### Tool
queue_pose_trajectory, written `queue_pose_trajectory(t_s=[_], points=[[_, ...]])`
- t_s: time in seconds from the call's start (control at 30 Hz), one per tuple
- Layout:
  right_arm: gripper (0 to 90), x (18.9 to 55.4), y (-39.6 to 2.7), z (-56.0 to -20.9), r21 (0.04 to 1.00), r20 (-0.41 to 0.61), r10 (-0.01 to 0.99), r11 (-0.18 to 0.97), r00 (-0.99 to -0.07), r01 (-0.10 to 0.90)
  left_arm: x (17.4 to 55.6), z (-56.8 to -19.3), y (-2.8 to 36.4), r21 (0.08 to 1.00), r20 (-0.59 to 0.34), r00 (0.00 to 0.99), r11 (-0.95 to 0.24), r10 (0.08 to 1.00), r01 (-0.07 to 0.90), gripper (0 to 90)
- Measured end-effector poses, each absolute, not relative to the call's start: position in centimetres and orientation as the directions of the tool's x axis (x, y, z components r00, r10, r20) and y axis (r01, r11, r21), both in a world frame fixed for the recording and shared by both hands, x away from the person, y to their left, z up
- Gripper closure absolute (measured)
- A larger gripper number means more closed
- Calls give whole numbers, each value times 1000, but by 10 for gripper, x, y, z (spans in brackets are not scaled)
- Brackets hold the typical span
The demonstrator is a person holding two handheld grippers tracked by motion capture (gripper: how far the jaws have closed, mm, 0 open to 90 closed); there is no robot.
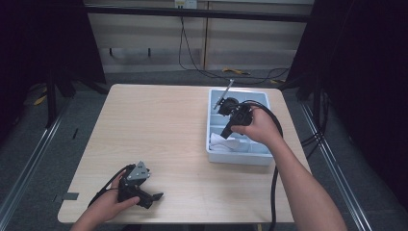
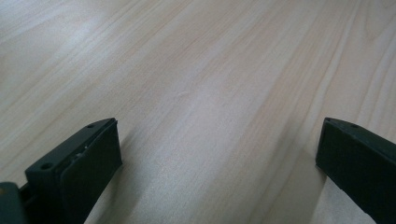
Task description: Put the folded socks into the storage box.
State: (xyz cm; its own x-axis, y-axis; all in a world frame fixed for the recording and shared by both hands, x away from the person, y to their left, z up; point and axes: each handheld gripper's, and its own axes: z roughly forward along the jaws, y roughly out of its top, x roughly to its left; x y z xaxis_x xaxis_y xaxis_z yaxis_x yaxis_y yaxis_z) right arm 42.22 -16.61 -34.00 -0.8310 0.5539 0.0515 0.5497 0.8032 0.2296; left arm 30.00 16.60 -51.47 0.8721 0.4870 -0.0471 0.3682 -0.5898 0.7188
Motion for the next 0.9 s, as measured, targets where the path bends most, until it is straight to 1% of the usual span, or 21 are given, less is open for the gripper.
queue_pose_trajectory(t_s=[0.03,0.23,0.9], points=[[854,424,-165,-341,223,67,558,800,-827,557,300,-515,166,717,-44,871,-592,489,368,0],[900,428,-163,-343,213,77,562,797,-823,565,300,-515,166,719,-47,872,-590,486,368,0],[900,438,-158,-368,151,89,569,804,-818,576,300,-515,166,718,-45,872,-591,488,368,0]])
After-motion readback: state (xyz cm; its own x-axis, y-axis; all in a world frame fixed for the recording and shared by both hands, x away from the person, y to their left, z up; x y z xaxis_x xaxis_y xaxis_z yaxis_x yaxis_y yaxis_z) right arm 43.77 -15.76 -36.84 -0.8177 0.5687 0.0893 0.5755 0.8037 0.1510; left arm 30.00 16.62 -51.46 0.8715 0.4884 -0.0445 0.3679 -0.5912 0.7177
